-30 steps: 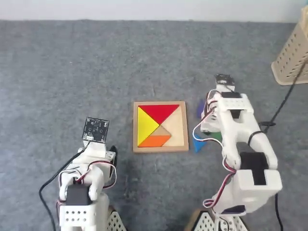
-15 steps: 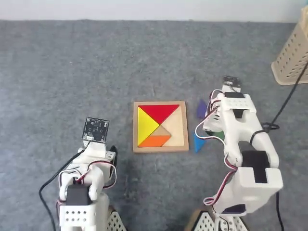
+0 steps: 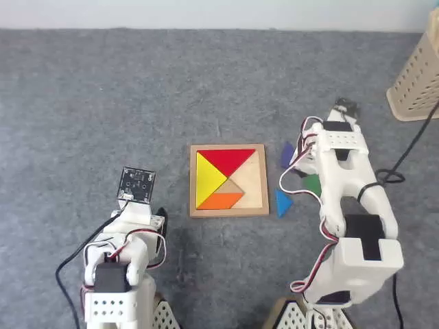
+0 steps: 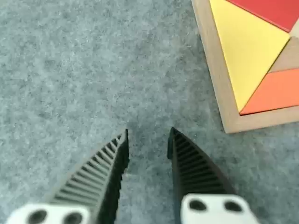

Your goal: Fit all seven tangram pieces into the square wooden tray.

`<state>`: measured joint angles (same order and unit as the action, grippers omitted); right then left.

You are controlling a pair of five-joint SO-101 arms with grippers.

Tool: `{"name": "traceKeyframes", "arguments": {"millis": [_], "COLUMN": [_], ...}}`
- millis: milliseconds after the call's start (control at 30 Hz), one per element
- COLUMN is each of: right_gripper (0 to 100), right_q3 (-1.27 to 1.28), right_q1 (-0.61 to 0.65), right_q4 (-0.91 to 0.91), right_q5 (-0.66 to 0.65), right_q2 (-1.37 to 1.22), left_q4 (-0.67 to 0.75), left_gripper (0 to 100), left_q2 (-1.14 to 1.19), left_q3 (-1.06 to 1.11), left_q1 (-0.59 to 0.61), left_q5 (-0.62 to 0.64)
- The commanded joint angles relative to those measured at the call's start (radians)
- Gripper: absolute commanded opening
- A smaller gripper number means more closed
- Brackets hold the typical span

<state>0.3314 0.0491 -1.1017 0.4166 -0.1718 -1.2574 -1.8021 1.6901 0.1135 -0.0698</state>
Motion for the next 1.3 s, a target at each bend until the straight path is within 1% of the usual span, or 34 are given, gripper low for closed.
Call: {"name": "traceKeyframes", "arguments": {"millis": [0, 33, 100, 133, 200, 433, 567, 600, 667, 767, 833, 967, 1100, 1200, 1267], "right_gripper": [26.3, 26.6, 26.6, 26.6, 26.6, 26.6, 26.1, 24.4, 17.5, 7.6, 4.1, 0.8, 0.7, 0.7, 0.7], "right_q3": [-0.087, -0.103, -0.112, -0.112, -0.109, -0.084, -0.100, -0.101, -0.104, -0.107, -0.114, -0.095, -0.031, 0.028, 0.031], "right_q1": [-0.016, -0.005, 0.008, 0.013, 0.012, 0.010, 0.005, 0.005, 0.005, 0.005, 0.007, 0.008, 0.058, 0.143, 0.229], "right_q4": [-0.047, -0.074, -0.142, -0.171, -0.194, -0.071, -0.065, -0.067, -0.067, -0.058, -0.065, -0.093, -0.113, -0.105, -0.105], "right_q5": [-0.384, -0.522, -0.741, -0.822, -0.893, -0.905, -0.901, -0.899, -0.898, -0.858, -0.853, -0.847, -0.829, -0.767, -0.730], "right_q2": [0.021, 0.013, 0.010, 0.010, 0.008, -0.114, -0.162, -0.163, -0.163, -0.163, -0.153, -0.056, 0.125, 0.274, 0.341], "left_q4": [-0.005, -0.005, -0.005, -0.005, -0.005, -0.005, -0.005, -0.005, -0.005, -0.005, -0.005, -0.005, -0.005, -0.005, -0.005], "left_gripper": [13, 13, 13, 13, 13, 13, 13, 13, 13, 13, 13, 13, 13, 13, 13], "left_q2": [-0.015, -0.015, -0.015, -0.015, -0.015, -0.015, -0.015, -0.015, -0.015, -0.015, -0.015, -0.015, -0.015, -0.015, -0.015], "left_q3": [-0.005, -0.005, -0.005, -0.005, -0.005, -0.005, -0.005, -0.005, -0.005, -0.005, -0.005, -0.005, -0.005, -0.005, -0.005], "left_q1": [0.000, 0.000, 0.000, 0.000, -0.002, 0.000, 0.000, 0.000, 0.000, 0.000, 0.000, 0.000, 0.000, 0.000, 0.000], "left_q5": [0.008, 0.008, 0.008, 0.008, 0.008, 0.008, 0.008, 0.008, 0.008, 0.008, 0.008, 0.008, 0.008, 0.008, 0.008]}}
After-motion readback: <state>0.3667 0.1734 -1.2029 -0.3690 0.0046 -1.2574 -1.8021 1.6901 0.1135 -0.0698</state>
